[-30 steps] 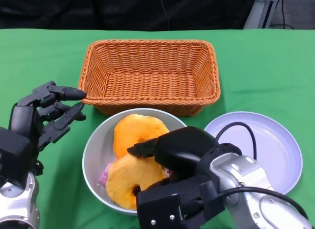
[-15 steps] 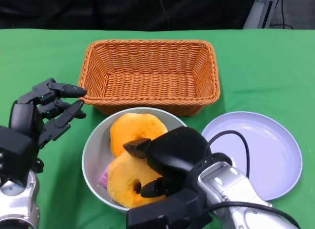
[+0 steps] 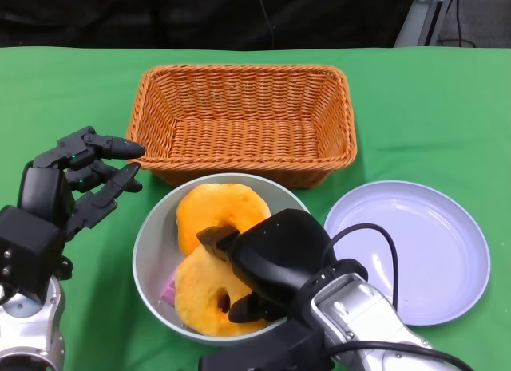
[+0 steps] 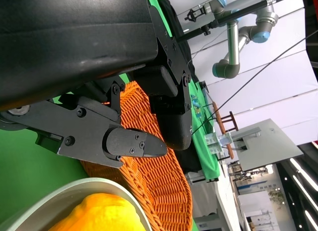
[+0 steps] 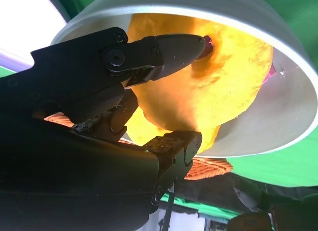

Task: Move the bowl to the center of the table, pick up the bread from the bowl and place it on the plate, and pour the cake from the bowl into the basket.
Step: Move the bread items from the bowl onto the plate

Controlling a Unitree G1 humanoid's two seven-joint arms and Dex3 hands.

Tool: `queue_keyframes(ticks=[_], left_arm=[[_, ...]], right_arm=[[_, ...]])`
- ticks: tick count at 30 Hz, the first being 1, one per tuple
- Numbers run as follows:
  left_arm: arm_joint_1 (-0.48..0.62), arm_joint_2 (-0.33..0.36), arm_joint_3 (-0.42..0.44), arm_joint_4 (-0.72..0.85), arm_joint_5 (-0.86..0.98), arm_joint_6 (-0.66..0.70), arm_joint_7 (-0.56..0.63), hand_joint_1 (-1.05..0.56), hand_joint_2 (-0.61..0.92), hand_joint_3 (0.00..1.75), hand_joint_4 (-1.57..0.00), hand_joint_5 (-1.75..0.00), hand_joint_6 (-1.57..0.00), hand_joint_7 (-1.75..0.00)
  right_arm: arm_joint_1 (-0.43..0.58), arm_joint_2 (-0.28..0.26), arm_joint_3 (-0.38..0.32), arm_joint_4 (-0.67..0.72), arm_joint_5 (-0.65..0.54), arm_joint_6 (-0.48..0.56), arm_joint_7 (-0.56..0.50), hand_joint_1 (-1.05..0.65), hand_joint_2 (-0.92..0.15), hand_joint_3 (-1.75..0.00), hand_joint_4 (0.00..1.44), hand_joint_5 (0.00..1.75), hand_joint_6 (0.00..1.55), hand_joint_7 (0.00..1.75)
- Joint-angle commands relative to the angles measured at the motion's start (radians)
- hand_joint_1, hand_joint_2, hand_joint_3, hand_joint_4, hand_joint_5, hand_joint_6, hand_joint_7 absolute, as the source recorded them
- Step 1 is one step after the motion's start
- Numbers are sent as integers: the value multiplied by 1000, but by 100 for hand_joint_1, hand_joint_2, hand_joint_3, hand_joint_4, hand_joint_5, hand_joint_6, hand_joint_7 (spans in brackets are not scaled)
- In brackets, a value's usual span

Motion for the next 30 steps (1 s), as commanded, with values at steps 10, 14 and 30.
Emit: queue_keyframes(ticks=[10, 14, 30], left_arm=[[14, 19, -2, -5, 12, -25, 30, -26, 92, 27, -85, -121, -83, -88], [15, 19, -3, -4, 7, -25, 24, -25, 92, 29, -83, -121, -82, -89], [14, 18, -2, 4, -11, -29, -5, -25, 92, 29, -85, -119, -81, -88]], right_arm=[[42, -2, 0, 71, 49, -77, -144, -64, -92, -5, 100, 13, 76, 5], [37, -8, -2, 108, 58, -121, -220, -55, -92, -5, 107, 19, 81, 5], [4, -8, -51, 252, 195, -306, -398, -26, -92, -6, 83, 61, 90, 0]])
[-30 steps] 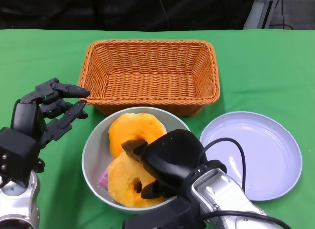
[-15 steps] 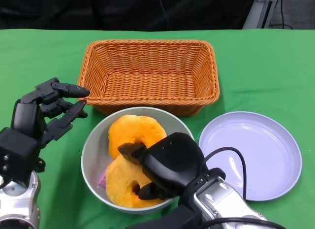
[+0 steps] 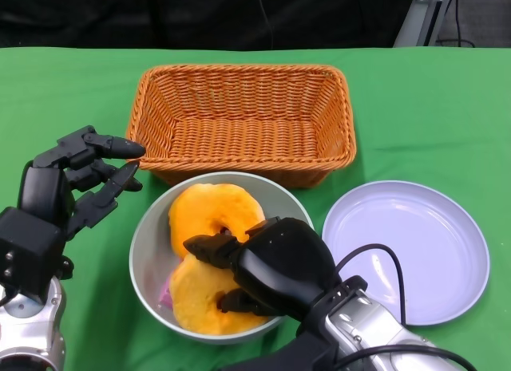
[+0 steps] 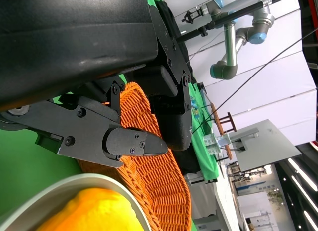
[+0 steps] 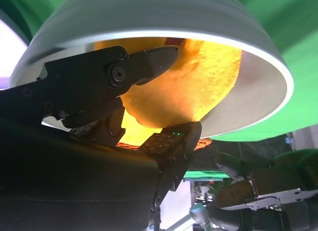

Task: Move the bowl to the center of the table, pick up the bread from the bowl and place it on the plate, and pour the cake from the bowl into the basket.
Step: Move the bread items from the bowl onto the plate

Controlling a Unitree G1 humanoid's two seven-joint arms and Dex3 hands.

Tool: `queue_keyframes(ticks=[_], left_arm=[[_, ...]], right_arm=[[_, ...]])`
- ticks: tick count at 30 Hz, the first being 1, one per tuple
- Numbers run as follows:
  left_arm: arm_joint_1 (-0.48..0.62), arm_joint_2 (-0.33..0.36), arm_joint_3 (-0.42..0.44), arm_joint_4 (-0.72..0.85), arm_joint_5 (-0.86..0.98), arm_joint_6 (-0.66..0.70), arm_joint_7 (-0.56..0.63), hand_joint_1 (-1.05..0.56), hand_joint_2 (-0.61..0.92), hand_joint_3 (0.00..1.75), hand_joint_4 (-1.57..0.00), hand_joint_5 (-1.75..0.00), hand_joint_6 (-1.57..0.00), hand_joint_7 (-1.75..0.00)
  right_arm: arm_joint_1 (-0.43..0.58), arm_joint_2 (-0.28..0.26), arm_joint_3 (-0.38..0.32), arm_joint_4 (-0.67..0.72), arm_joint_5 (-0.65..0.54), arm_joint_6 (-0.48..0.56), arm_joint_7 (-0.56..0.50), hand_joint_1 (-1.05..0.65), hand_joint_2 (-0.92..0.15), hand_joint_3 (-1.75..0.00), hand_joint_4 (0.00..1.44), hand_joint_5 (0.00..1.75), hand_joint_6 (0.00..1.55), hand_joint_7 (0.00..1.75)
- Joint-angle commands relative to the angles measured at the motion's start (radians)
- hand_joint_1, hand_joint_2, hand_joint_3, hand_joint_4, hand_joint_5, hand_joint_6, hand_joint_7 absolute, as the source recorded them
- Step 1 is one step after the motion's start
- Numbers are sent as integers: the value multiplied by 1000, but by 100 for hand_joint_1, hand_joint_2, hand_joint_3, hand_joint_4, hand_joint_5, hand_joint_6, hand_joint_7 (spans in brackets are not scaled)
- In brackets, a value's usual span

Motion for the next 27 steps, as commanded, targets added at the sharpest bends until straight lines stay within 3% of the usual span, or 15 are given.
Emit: queue_keyframes(ticks=[1, 6, 10, 11, 13, 15, 27], left_arm=[[13, 19, 3, 8, -16, -20, -20, -25, 92, 29, -85, -119, -81, -88], [10, 17, 5, 13, -19, -11, -20, -24, 92, 29, -85, -118, -82, -88], [10, 15, 5, 12, -23, -13, -28, -25, 92, 29, -85, -118, -82, -87], [10, 14, 6, 12, -25, -14, -30, -25, 92, 29, -85, -118, -82, -87], [10, 14, 6, 13, -28, -14, -31, -25, 92, 29, -85, -118, -82, -87], [10, 14, 7, 14, -32, -12, -39, -26, 92, 29, -85, -118, -82, -87], [13, 11, 5, 10, -45, -12, -48, -26, 92, 29, -84, -118, -82, -86]], right_arm=[[-3, -12, -3, 37, 24, -40, -3, -25, -92, -7, 83, 63, 90, 1], [-10, -4, -25, 56, 51, -53, -6, -26, -92, -6, 74, 82, 91, 1], [-11, 10, -66, 62, 127, -72, 15, -20, -92, -4, 62, 121, 100, 7], [-11, 12, -77, 59, 152, -79, 26, -19, -92, -4, 57, 131, 98, 16], [-11, 16, -95, 56, 186, -90, 37, -19, -92, -3, 55, 140, 68, 84], [-11, 19, -108, 50, 208, -93, 41, -20, -91, -2, 56, 141, 57, 106], [-2, 34, -188, -2, 360, -114, 109, -20, -88, 0, 68, 129, 65, 96]])
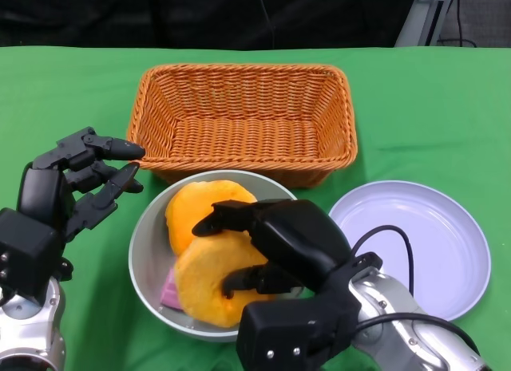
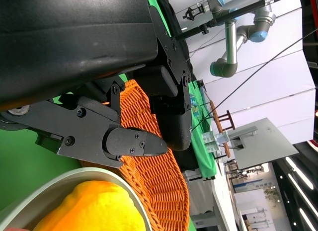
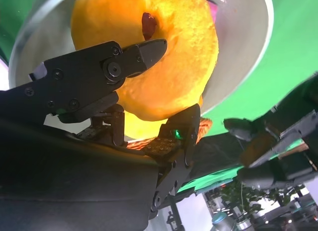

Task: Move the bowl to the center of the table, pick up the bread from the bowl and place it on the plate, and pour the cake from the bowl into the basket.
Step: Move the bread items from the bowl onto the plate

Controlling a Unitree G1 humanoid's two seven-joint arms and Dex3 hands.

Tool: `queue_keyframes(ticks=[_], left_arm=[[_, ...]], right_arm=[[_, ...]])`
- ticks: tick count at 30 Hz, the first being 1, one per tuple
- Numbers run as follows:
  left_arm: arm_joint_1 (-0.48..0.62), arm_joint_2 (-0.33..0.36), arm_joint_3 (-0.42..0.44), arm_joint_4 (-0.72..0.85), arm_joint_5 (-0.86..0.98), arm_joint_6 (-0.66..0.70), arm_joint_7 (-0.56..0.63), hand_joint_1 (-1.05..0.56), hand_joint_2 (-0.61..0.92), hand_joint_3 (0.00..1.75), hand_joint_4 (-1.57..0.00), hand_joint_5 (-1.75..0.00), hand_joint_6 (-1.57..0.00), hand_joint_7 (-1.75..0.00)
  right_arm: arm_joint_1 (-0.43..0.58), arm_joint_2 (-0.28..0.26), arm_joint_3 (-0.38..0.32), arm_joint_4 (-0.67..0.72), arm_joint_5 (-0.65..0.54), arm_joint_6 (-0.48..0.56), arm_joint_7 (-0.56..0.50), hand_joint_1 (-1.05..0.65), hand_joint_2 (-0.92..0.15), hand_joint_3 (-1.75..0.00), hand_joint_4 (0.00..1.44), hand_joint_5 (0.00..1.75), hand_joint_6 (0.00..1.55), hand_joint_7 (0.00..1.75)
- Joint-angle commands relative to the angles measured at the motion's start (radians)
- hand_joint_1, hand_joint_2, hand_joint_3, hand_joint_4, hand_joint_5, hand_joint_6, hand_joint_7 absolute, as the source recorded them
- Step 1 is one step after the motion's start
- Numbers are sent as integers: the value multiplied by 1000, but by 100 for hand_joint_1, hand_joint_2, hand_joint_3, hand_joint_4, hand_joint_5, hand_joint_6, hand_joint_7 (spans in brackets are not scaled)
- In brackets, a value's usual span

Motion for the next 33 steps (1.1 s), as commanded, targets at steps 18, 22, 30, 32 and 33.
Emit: queue_keyframes(ticks=[18, 22, 30, 32, 33], left_arm=[[10, 20, 1, 4, 10, -14, 11, -26, 92, 29, -81, -125, -83, -87], [10, 22, 0, 7, 14, -15, 15, -25, 92, 30, -83, -123, -82, -87], [10, 25, 1, 16, 17, -15, 17, -23, 92, 29, -84, -122, -82, -87], [11, 26, 1, 15, 18, -11, 18, -24, 92, 29, -84, -122, -82, -87], [11, 26, 1, 15, 19, -9, 18, -24, 92, 28, -84, -122, -83, -87]], right_arm=[[30, -13, -154, -179, 168, 36, 123, -18, -81, 0, 74, 135, 65, 113], [42, -38, -203, -246, 192, 76, 163, -19, -82, 0, 73, 130, 64, 109], [84, -94, -285, -366, 204, 131, 202, -19, -84, 0, 68, 137, 63, 104], [94, -104, -301, -393, 201, 152, 205, -19, -84, 0, 69, 139, 63, 102], [99, -110, -310, -405, 198, 159, 203, -19, -84, 0, 69, 139, 63, 102]])
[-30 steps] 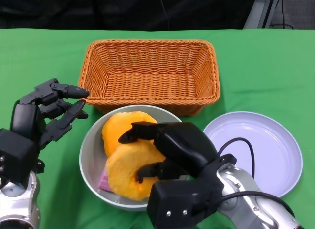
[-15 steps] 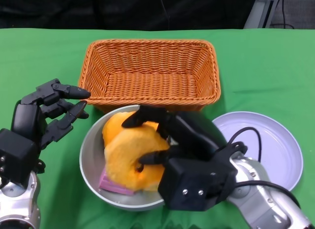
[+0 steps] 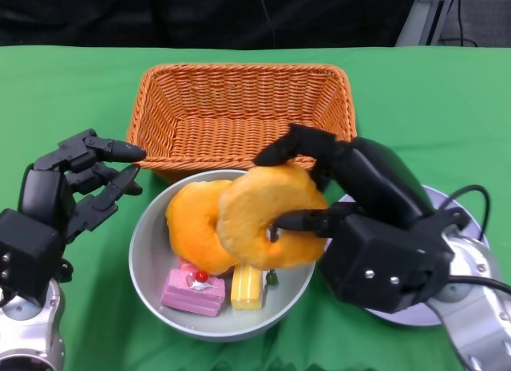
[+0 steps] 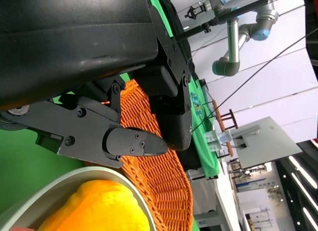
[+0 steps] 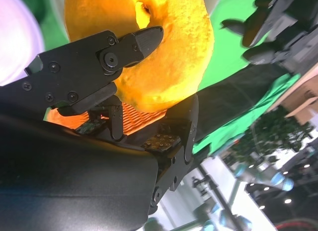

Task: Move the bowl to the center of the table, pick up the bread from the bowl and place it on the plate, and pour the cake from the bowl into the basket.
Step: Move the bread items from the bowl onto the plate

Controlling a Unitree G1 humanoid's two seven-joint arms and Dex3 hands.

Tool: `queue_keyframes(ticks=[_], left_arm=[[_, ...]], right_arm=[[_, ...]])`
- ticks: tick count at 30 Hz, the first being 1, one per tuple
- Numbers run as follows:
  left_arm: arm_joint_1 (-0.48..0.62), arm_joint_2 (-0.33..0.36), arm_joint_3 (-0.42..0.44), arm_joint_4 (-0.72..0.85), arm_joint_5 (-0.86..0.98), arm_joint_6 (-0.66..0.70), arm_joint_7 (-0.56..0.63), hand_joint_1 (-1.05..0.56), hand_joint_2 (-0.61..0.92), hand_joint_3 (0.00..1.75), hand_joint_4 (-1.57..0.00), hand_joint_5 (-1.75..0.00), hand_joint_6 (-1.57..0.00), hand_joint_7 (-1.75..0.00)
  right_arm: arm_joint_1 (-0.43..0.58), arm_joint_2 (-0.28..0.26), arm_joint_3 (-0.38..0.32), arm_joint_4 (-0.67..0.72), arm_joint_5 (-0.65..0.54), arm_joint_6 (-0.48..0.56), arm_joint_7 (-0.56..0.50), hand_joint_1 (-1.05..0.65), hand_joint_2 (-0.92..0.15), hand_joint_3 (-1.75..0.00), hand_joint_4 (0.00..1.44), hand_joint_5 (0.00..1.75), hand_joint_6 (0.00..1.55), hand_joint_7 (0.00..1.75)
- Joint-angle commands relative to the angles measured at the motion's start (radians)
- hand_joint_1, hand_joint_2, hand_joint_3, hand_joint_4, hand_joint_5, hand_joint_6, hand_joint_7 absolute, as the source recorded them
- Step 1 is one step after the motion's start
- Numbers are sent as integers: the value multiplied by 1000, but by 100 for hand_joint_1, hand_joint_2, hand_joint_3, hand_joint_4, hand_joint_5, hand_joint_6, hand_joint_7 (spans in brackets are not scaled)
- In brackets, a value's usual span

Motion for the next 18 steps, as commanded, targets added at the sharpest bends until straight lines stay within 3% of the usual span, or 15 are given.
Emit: queue_keyframes(ticks=[1, 6, 12, 18], left_arm=[[11, 22, 3, 3, 3, -4, 14, -25, 92, 28, -84, -122, -83, -88], [12, 23, 7, 6, 3, -3, 14, -26, 92, 27, -83, -121, -82, -88], [11, 25, 7, 10, 5, -2, 14, -27, 92, 26, -84, -121, -83, -88], [8, 31, 11, 22, -2, -11, 0, -26, 92, 26, -84, -122, -82, -87]], right_arm=[[17, -26, -42, -51, 3, 27, 1, -19, -84, 0, 70, 141, 64, 102], [35, -52, -103, -89, 30, 62, 21, -20, -85, 0, 67, 145, 62, 105], [68, -94, -180, -99, 52, 84, 22, -18, -84, 0, 69, 146, 56, 120], [104, -116, -247, -114, 53, 135, 12, -18, -85, 0, 66, 147, 55, 119]])
